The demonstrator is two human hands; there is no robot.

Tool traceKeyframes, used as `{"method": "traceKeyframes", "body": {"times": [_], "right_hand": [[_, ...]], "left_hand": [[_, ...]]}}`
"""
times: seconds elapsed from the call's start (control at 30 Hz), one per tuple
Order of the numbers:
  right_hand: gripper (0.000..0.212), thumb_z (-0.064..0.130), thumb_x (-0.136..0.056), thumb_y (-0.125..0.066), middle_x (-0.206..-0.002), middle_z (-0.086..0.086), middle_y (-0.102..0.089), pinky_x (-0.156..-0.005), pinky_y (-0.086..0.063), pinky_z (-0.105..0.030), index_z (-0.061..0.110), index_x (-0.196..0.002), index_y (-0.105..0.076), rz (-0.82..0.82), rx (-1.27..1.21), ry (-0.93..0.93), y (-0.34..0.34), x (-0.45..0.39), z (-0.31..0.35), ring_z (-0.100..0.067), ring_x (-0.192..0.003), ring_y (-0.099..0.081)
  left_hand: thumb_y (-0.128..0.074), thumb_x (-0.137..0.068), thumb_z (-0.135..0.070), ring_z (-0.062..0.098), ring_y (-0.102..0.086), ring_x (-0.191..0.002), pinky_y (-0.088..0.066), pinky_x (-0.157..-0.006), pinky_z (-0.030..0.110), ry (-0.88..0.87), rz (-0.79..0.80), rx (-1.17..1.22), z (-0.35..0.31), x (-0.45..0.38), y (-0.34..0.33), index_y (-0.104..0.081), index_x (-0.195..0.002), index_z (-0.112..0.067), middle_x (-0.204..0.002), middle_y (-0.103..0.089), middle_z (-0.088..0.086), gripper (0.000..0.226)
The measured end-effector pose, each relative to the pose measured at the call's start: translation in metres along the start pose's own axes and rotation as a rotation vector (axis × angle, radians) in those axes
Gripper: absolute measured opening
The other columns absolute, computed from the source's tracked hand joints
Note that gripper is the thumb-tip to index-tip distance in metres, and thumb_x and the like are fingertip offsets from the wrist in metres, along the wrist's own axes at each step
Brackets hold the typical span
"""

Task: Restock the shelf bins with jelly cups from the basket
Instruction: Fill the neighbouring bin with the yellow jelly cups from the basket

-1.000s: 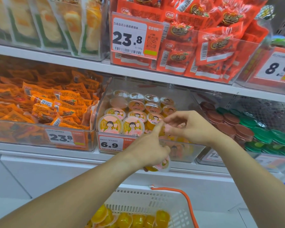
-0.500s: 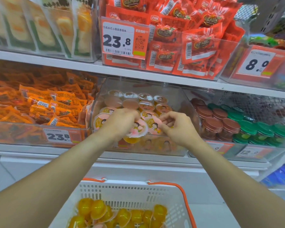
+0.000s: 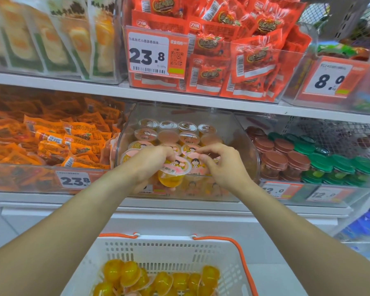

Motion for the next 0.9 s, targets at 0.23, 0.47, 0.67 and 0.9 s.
{"method": "traceKeyframes", "body": {"times": [0.23, 0.47, 0.67, 0.9], "right_hand": [[0.012, 0.028, -0.092, -0.069, -0.089, 0.012, -0.069, -0.065, -0.042, -0.003, 0.024, -0.102, -0.071, 0.004, 0.015, -0.074, 0.000, 0.002, -0.009, -0.001, -0.075, -0.060], [0.005, 0.028, -0.093, -0.067, -0.077, 0.013, -0.065, -0.066, -0.049, -0.015, 0.024, -0.090, -0.069, 0.020, 0.048, -0.147, 0.003, 0.005, -0.016, -0.004, -0.071, -0.063], [0.010, 0.032, -0.092, -0.067, -0.075, 0.012, -0.066, -0.065, -0.044, -0.014, 0.024, -0.085, -0.067, 0.026, 0.073, -0.197, 0.010, 0.010, -0.022, 0.000, -0.071, -0.060], [0.012, 0.034, -0.089, -0.070, -0.078, 0.013, -0.065, -0.065, -0.045, -0.008, 0.023, -0.093, -0.070, -0.005, 0.030, -0.205, 0.014, 0.011, -0.022, 0.001, -0.070, -0.060]], "left_hand": [[-0.055, -0.095, -0.011, 0.039, -0.070, -0.086, -0.061, -0.074, 0.053, -0.041, 0.029, 0.023, -0.007, 0.000, -0.008, -0.061, -0.106, 0.005, -0.105, -0.071, 0.025, 0.020], [-0.057, -0.095, -0.013, 0.035, -0.070, -0.079, -0.062, -0.056, 0.045, -0.056, -0.018, 0.014, -0.009, 0.005, -0.006, -0.060, -0.100, -0.005, -0.110, -0.067, 0.021, 0.010], [-0.057, -0.098, -0.011, 0.027, -0.068, -0.057, -0.058, -0.045, 0.037, -0.137, -0.039, 0.058, -0.014, 0.006, -0.009, -0.065, -0.100, -0.001, -0.102, -0.066, 0.017, 0.013], [-0.055, -0.097, -0.008, 0.042, -0.068, -0.093, -0.059, -0.074, 0.059, -0.248, -0.085, 0.125, -0.021, 0.002, -0.009, -0.067, -0.097, -0.003, -0.105, -0.068, 0.028, 0.013]]}}
Point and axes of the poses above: each hand's wrist, its own x-axis away from the middle knuckle, its own y-axis out of the back of the hand, z = x × y, the point moved 9 cm from there along -x, towards the middle knuckle
